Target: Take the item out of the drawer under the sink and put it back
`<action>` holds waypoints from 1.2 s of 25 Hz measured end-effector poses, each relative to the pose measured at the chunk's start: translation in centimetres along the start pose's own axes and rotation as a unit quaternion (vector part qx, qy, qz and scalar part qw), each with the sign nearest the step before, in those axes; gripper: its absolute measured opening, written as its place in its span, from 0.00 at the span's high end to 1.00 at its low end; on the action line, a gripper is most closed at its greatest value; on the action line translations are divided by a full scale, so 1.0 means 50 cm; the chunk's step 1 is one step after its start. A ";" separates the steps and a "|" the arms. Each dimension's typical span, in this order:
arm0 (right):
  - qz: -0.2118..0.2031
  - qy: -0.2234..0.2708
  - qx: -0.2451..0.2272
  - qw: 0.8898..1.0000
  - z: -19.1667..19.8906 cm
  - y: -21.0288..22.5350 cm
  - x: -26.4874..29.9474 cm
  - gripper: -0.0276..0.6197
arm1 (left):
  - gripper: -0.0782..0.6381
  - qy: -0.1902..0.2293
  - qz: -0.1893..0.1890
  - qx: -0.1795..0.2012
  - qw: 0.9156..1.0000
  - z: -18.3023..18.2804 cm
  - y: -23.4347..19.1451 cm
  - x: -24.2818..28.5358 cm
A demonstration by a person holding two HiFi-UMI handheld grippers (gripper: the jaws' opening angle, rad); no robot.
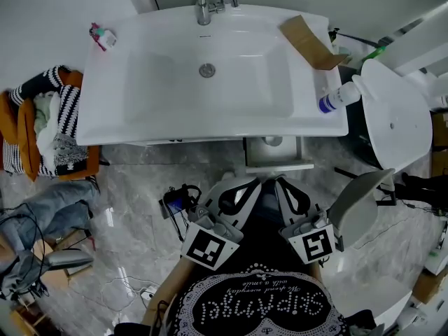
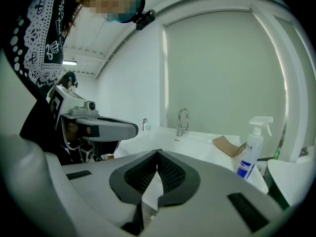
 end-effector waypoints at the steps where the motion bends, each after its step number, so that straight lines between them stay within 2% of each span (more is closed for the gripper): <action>1: 0.000 -0.001 0.000 1.000 -0.001 0.000 0.001 0.93 | 0.89 0.000 -0.001 0.000 1.000 -0.001 -0.002 0.000; 30: 0.003 -0.004 -0.013 1.000 -0.009 0.009 0.018 0.93 | 0.89 0.009 -0.004 -0.002 1.000 -0.007 -0.022 0.006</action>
Point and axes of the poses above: the fingertips, and each gripper's own axes: x forward along the fingers, y to its right, z out of its underside, the point moved 1 cm from there along -x, backward along the fingers, and after that the axes turned 5 degrees about y, right-handed, at the moved point
